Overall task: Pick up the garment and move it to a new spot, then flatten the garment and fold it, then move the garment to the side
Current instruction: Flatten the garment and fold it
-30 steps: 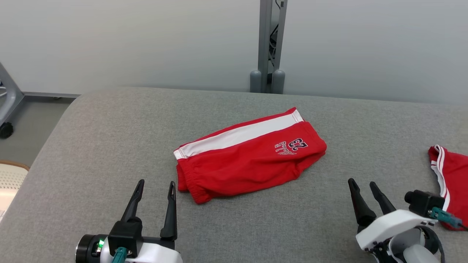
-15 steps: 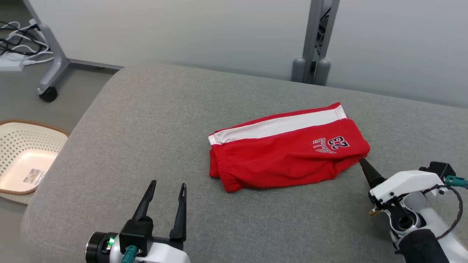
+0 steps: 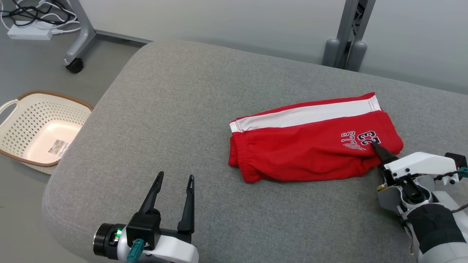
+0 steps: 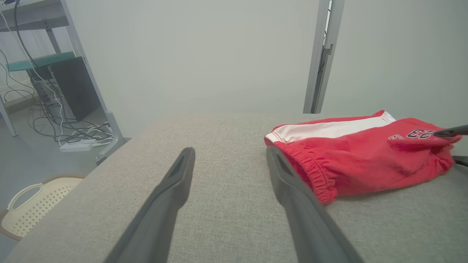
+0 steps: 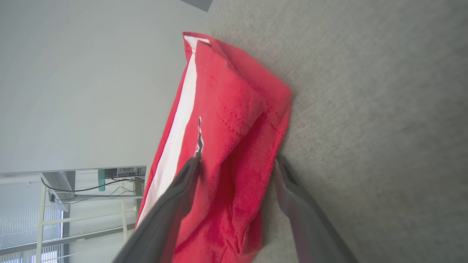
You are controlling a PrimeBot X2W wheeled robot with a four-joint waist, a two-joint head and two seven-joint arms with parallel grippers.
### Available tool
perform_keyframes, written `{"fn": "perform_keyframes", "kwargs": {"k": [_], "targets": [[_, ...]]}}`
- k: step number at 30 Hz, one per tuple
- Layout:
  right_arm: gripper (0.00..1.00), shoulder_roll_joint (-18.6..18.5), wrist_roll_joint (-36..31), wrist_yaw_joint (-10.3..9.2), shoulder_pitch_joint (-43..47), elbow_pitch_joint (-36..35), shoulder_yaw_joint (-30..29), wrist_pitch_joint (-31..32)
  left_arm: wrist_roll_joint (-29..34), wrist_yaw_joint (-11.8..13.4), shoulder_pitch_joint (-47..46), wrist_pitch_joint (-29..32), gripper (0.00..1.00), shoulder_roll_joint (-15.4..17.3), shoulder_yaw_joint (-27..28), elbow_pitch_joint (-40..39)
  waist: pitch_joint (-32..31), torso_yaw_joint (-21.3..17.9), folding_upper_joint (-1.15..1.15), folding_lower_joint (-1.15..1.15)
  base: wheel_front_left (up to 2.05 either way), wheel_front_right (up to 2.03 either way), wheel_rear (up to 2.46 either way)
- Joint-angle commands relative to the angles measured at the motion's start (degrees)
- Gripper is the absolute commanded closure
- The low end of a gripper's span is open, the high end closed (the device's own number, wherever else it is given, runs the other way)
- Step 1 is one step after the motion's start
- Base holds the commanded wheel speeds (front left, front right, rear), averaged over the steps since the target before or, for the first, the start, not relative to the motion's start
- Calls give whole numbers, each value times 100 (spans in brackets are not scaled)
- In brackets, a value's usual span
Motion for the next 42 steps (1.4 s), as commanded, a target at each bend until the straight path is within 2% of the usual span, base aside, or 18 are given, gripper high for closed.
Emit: {"fn": "perform_keyframes", "kwargs": {"k": [1, 14, 23, 24, 26, 27, 35, 42], "targets": [[0, -72, 52, -1, -74, 56, -61, -28, -39, 43, -100, -18, 0, 23, -21, -32, 85, 46, 0, 0, 0, 0, 0], [0, -341, -143, -2, -243, 184, -187, 22, -107, 88, -338, -18, 0, 22, -94, -92, 472, 207, 0, 0, 0, 0, 0], [0, -287, -524, -2, -300, 192, -93, 137, -157, 133, -412, -18, 0, 22, -144, -64, 531, 287, 0, 0, 0, 0, 0], [22, -282, -549, -2, -301, 192, -97, 137, -170, 130, -416, -18, 0, 22, -151, -62, 532, 292, 0, 0, 0, 0, 0], [97, -266, -602, -2, -341, 191, -90, 95, -182, 140, -424, -18, 0, 23, -164, -56, 531, 299, 0, 0, 0, 0, 0], [100, -255, -621, -1, -356, 189, -87, 77, -190, 144, -427, -18, 0, 22, -168, -52, 530, 301, 0, 0, 0, 0, 0], [100, -262, -669, -1, -499, 135, -22, -115, -212, 157, -424, -18, 0, 23, -133, -15, 472, 261, 0, 0, 0, 0, 0], [100, -304, -545, -1, -236, -157, 12, -403, -181, 118, -312, -18, 0, 23, -71, 44, 245, 133, 0, 0, 0, 0, 0]]}}
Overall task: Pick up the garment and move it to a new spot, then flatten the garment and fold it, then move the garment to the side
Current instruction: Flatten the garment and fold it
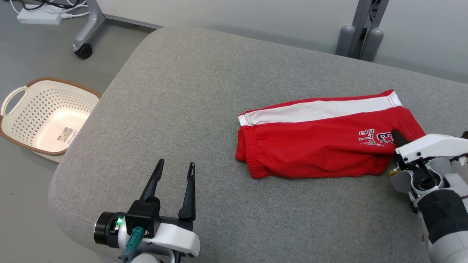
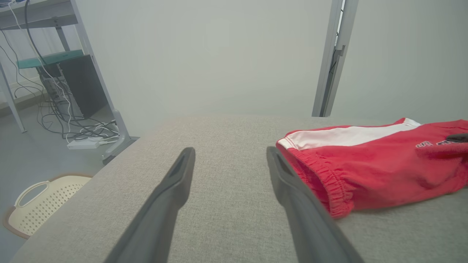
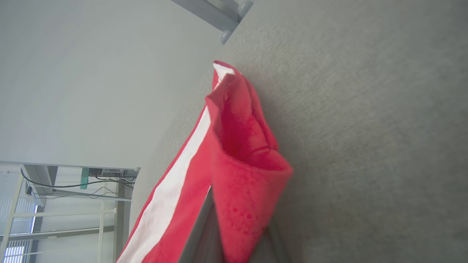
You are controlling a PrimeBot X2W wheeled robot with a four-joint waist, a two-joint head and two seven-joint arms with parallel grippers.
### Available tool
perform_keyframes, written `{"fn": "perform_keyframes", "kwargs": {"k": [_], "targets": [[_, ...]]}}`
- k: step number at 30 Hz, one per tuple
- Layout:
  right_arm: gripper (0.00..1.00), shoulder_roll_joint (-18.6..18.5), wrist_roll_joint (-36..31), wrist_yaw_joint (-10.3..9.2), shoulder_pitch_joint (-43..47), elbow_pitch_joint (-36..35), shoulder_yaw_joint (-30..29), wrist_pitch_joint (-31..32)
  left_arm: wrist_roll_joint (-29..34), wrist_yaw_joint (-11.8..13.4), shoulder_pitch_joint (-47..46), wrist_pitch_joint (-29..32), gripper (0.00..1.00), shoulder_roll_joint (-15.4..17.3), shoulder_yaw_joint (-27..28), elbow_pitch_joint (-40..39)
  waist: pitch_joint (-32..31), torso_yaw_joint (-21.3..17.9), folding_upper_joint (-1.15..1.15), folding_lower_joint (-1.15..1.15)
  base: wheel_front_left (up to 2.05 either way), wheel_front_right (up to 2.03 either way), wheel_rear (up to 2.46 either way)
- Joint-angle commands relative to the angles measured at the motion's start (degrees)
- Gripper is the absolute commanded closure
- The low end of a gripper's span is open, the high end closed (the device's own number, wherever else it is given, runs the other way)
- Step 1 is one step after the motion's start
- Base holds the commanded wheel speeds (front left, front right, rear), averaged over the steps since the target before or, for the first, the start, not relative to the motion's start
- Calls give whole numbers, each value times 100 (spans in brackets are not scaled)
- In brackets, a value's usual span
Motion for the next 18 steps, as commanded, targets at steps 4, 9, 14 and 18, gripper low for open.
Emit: {"fn": "perform_keyframes", "kwargs": {"k": [4, 9, 14, 18], "targets": [[100, -60, 134, -1, 282, -114, -33, -198, 52, -31, 88, -18, 0, 23, 74, 37, -225, -135, 0, 0, 0, 0, 0], [100, -112, 176, -1, 545, -145, 27, -324, 101, -77, 192, -18, 0, 23, 126, 63, -452, -302, 0, 0, 0, 0, 0], [100, -175, 245, -1, 773, -165, 40, -448, 135, -113, 301, -18, 0, 23, 182, 116, -701, -456, 0, 0, 0, 0, 0], [100, -279, 246, -1, 962, -81, 18, -634, 169, -134, 409, -18, 0, 23, 228, 154, -896, -546, 0, 0, 0, 0, 0]]}}
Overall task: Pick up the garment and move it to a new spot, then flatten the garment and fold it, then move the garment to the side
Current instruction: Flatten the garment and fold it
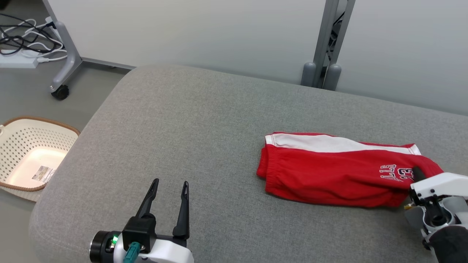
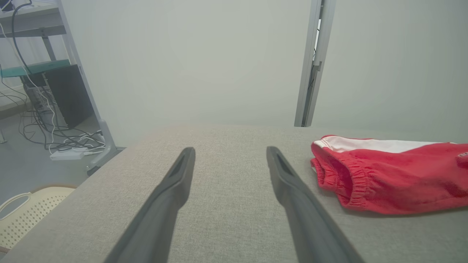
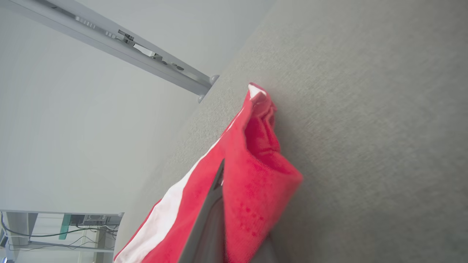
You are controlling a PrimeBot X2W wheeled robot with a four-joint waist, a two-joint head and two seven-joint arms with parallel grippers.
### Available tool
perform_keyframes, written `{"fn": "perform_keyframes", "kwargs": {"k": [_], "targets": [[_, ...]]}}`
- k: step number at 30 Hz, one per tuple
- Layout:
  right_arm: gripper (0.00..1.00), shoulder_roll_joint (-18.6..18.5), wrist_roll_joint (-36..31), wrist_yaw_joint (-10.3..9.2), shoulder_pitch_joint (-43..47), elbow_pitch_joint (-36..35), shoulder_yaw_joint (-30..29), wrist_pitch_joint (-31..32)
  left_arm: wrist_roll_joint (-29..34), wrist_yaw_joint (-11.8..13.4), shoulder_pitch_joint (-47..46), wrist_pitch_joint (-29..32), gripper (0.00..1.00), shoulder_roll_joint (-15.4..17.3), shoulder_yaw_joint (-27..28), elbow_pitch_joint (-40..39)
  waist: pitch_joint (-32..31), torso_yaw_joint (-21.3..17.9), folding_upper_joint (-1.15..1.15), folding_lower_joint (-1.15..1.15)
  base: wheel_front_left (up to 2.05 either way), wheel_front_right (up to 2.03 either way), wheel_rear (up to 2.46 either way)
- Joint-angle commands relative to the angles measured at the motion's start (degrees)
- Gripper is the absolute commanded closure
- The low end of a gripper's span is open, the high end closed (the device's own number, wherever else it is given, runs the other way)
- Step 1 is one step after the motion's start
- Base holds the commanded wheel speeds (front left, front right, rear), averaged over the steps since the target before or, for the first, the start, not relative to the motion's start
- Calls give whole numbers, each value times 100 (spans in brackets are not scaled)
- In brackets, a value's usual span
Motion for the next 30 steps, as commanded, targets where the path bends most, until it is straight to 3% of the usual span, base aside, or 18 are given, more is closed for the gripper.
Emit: {"fn": "perform_keyframes", "kwargs": {"k": [1, 18, 30], "targets": [[100, -88, 26, -1, 128, 65, -44, -90, 53, -35, 54, -18, 0, 24, 36, 7, -132, -84, 0, 0, 0, 0, 0], [100, -115, -309, -1, 251, 350, 0, -460, 77, -93, 150, -18, 0, 24, 126, -2, -331, -378, 0, 0, 0, 0, 0], [100, 232, -994, -1, 187, -218, 886, -707, 78, -66, 217, -18, 0, 24, 121, -3, -452, -236, 0, 0, 0, 0, 0]]}}
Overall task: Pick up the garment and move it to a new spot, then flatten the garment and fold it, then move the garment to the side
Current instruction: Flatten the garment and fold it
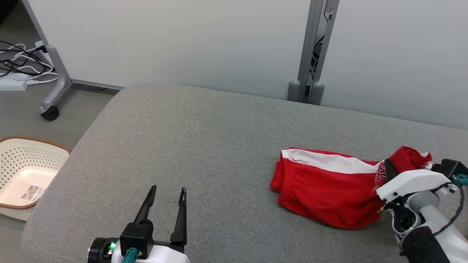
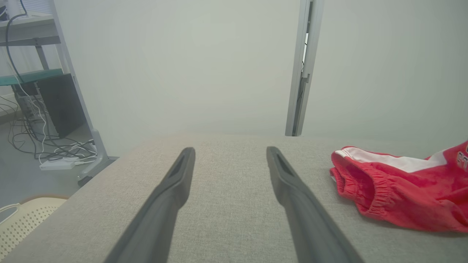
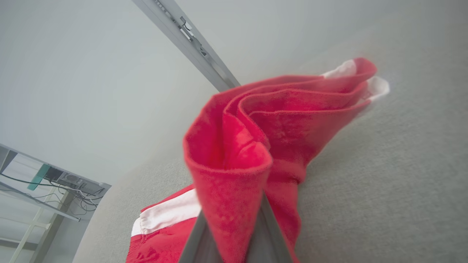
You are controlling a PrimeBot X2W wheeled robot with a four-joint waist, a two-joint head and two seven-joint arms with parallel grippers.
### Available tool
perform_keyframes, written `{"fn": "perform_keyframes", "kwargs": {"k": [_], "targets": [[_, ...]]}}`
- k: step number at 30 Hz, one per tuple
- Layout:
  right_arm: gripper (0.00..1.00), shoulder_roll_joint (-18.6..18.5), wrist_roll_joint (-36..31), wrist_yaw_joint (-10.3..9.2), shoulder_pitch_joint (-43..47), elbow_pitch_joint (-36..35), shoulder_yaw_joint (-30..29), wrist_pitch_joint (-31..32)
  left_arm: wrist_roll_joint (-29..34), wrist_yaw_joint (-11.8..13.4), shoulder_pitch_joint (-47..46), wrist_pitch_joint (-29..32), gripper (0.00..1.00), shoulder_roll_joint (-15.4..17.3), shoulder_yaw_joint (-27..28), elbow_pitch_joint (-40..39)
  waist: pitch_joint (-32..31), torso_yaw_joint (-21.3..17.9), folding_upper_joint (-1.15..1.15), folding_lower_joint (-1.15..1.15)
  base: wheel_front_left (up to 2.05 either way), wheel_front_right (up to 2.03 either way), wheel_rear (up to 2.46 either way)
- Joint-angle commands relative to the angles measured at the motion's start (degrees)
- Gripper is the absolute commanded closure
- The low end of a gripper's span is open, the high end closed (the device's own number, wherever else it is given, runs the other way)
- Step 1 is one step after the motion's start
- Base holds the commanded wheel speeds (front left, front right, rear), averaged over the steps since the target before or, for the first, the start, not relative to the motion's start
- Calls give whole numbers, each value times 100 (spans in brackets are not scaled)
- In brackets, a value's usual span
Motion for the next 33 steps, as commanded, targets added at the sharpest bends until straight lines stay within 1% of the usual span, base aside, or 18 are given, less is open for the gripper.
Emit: {"fn": "perform_keyframes", "kwargs": {"k": [1, 7, 11, 19, 22, 28, 33], "targets": [[100, 5, -56, -1, 71, -46, 48, -43, 32, 19, 34, -18, 0, 24, 9, -7, -14, 22, 0, 0, 0, 0, 0], [100, 183, -371, -1, 174, -380, 636, -61, 30, 13, 60, -18, 0, 24, 24, -6, -27, 126, 0, 0, 0, 0, 0], [100, 290, -393, -1, 240, -497, 882, 5, 23, 6, 53, -18, 0, 24, 8, -8, 4, 207, 0, 0, 0, 0, 0], [100, 403, -450, -1, 311, -357, 1331, 20, -86, 26, 33, -18, 0, 24, -20, -17, 94, 394, 0, 0, 0, 0, 0], [100, 419, -311, -1, 343, -368, 1488, 86, -103, 18, 22, -18, 0, 24, -54, -9, 133, 482, 0, 0, 0, 0, 0], [100, 414, 20, -1, 438, -693, 2139, 224, -113, 46, 5, -18, 0, 24, -103, 15, 206, 602, 0, 0, 0, 0, 0], [100, 418, 222, -1, 446, -696, 2559, 303, -136, 63, -10, -18, 0, 24, -144, 15, 245, 666, 0, 0, 0, 0, 0]]}}
